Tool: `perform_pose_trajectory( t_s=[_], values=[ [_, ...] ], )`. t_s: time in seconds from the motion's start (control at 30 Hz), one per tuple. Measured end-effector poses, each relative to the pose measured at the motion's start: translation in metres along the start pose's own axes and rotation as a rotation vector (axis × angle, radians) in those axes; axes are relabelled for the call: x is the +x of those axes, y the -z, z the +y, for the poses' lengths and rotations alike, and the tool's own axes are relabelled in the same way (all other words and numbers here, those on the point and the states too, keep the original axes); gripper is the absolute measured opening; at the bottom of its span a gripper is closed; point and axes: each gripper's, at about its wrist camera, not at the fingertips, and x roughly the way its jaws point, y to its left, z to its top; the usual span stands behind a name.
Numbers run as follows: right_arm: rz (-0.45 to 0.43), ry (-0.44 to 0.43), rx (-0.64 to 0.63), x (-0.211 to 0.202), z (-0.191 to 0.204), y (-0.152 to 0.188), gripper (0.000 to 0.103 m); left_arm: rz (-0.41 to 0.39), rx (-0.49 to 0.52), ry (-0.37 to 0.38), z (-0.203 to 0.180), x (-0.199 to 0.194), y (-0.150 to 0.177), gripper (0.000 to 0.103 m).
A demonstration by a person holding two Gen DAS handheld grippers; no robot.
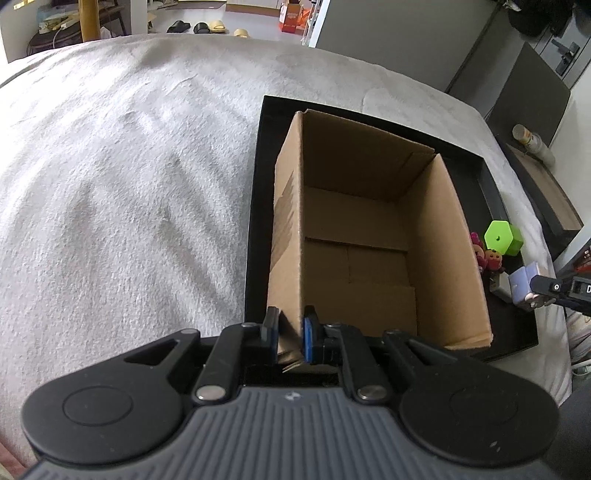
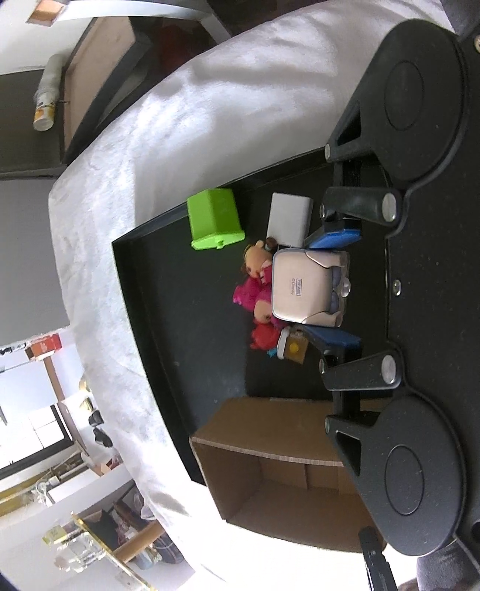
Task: Organize rigid objects
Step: 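Lift the gadget with the right gripper and carry it over the box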
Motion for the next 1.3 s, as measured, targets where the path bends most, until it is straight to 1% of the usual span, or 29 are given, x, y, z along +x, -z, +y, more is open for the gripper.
perform_pose_trajectory(
  t_s=[0.33,0.43,0.67,0.93,1.03,1.17,1.3],
  values=[
    [-0.034,-0.020,-0.057,-0.019,0.026,-0.011,0.044,-0.033,-0.017,0.017,0.004,-0.004,0.003,0.013],
    [-0.042,-0.028,-0.073,-0.024,0.035,-0.015,0.044,-0.056,-0.008,0.018,0.003,-0.006,0.004,0.013],
    [-0.061,-0.057,-0.114,-0.031,0.057,-0.023,0.043,-0.072,0.004,0.043,0.004,-0.007,0.005,0.013],
    [-0.059,-0.082,-0.172,-0.028,0.087,-0.032,0.043,-0.029,0.007,0.067,0.006,0.000,0.004,0.013],
    [-0.054,-0.092,-0.197,-0.026,0.100,-0.034,0.043,-0.026,0.010,0.078,0.007,0.000,0.006,0.013],
    [-0.045,-0.100,-0.222,-0.021,0.115,-0.036,0.043,-0.030,0.006,0.114,0.010,-0.001,0.007,0.014],
    [-0.032,-0.106,-0.250,-0.014,0.129,-0.037,0.043,-0.030,0.000,0.123,0.012,-0.001,0.007,0.014]
  ],
)
